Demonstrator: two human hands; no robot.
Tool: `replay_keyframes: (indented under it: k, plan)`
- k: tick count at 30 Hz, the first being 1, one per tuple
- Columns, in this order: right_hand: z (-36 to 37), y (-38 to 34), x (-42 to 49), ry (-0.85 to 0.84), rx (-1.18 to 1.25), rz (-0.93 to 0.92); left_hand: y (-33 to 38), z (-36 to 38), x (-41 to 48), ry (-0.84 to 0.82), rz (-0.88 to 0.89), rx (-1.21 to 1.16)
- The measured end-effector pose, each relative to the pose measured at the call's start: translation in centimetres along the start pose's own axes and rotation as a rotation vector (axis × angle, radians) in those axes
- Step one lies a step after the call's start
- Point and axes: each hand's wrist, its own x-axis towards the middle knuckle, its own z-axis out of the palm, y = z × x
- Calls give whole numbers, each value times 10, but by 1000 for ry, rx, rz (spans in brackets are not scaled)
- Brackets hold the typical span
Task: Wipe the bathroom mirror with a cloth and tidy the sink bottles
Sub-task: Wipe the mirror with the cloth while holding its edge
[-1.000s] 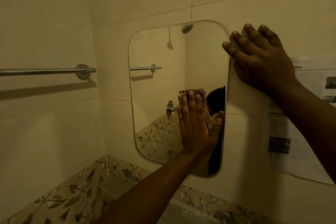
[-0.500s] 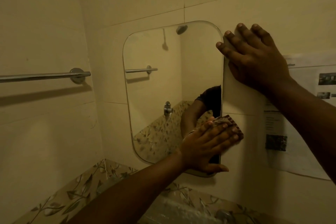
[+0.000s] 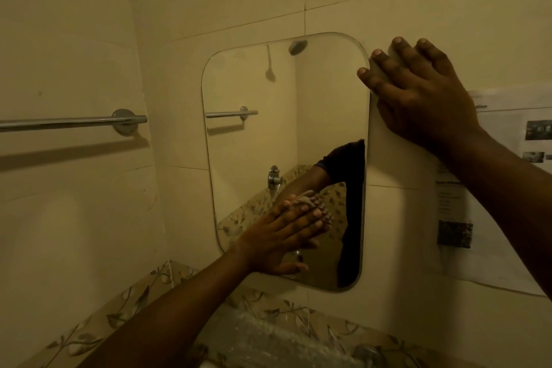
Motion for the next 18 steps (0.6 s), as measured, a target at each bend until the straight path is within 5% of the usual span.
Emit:
replay_keyframes:
  k: [8, 18]
  plan:
    - [2, -1, -2, 30, 12, 3, 10, 10, -34, 55, -716, -160]
    - [-1, -3, -3, -13, 45, 13, 19, 15, -6, 337, -1320, -359]
